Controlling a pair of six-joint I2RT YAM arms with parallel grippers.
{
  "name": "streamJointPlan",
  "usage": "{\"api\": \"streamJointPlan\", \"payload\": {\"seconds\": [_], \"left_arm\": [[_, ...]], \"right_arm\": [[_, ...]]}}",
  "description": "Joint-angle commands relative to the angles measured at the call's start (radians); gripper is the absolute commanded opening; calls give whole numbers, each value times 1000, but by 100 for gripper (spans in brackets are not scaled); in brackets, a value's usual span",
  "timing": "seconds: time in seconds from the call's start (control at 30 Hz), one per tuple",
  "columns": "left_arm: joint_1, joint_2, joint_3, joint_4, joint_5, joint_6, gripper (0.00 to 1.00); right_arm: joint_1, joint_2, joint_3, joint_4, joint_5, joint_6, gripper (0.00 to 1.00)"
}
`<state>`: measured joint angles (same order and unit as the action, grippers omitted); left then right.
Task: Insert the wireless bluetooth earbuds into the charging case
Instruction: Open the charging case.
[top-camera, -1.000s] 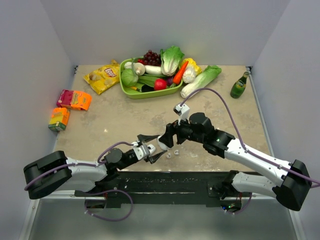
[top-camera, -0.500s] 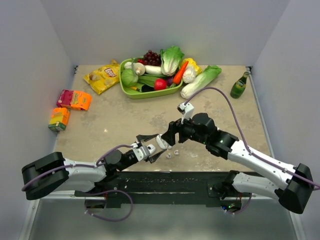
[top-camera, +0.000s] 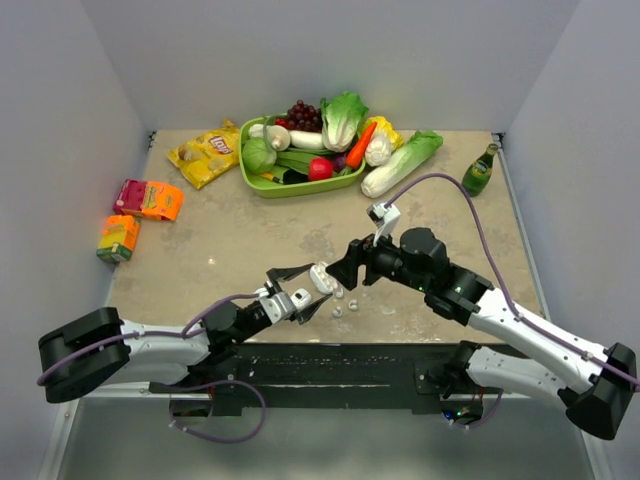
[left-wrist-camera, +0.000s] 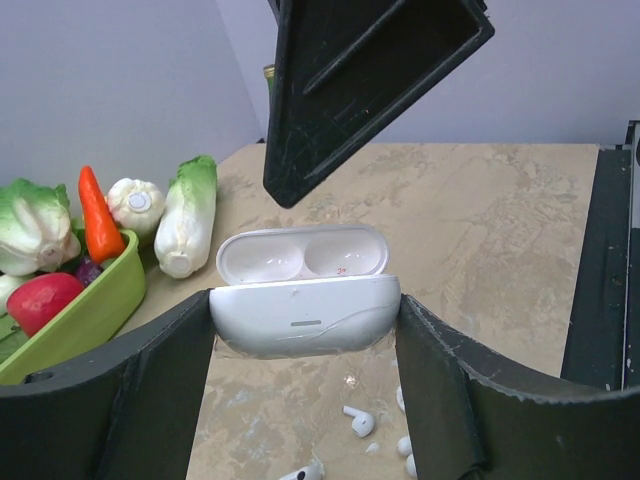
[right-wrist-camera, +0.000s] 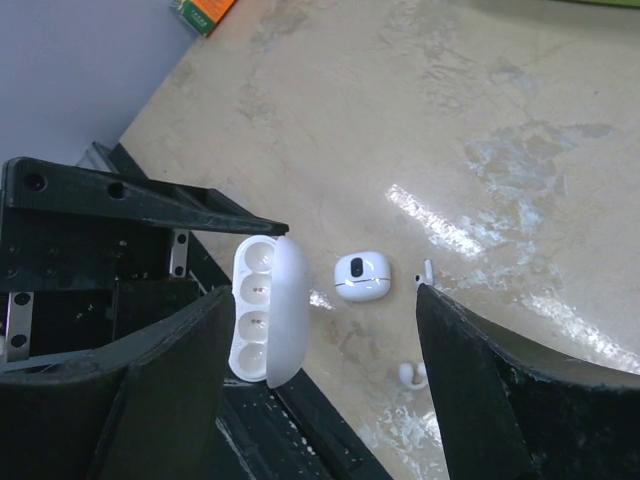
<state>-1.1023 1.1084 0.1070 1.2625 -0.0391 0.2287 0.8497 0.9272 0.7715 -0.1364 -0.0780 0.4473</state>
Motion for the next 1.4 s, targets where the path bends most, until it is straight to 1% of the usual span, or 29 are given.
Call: {"api": "streamJointPlan", "payload": {"seconds": [0.0, 0.13, 0.47, 0.77, 0.9, 1.03, 1.1, 1.27, 1.37], "left_arm": [[-11, -19, 13, 189, -10, 26, 0], [-14, -25, 13, 192, -13, 27, 0], [-21, -36, 0, 212, -16, 35, 0], [-30, -47, -9, 218, -27, 43, 0], [-34, -47, -10, 221, -30, 44, 0], [-36, -41, -9, 222, -33, 44, 0], [-36, -38, -7, 227, -35, 44, 0], [-36, -18, -4, 245, -36, 44, 0], [-36, -12, -4, 255, -42, 44, 0]], "right_arm": [[-1, 22, -6, 78, -103, 33, 74], [-1, 47, -12, 93, -124, 44, 71], [-1, 61, -31, 104, -108, 62, 61], [-37, 42, -51, 130, -138, 83, 57], [-50, 35, -64, 132, -158, 94, 53], [-54, 32, -70, 170, -183, 96, 47], [-54, 33, -67, 178, -195, 94, 46], [-55, 50, -58, 189, -232, 90, 39], [-54, 61, -55, 189, -244, 85, 36]]}}
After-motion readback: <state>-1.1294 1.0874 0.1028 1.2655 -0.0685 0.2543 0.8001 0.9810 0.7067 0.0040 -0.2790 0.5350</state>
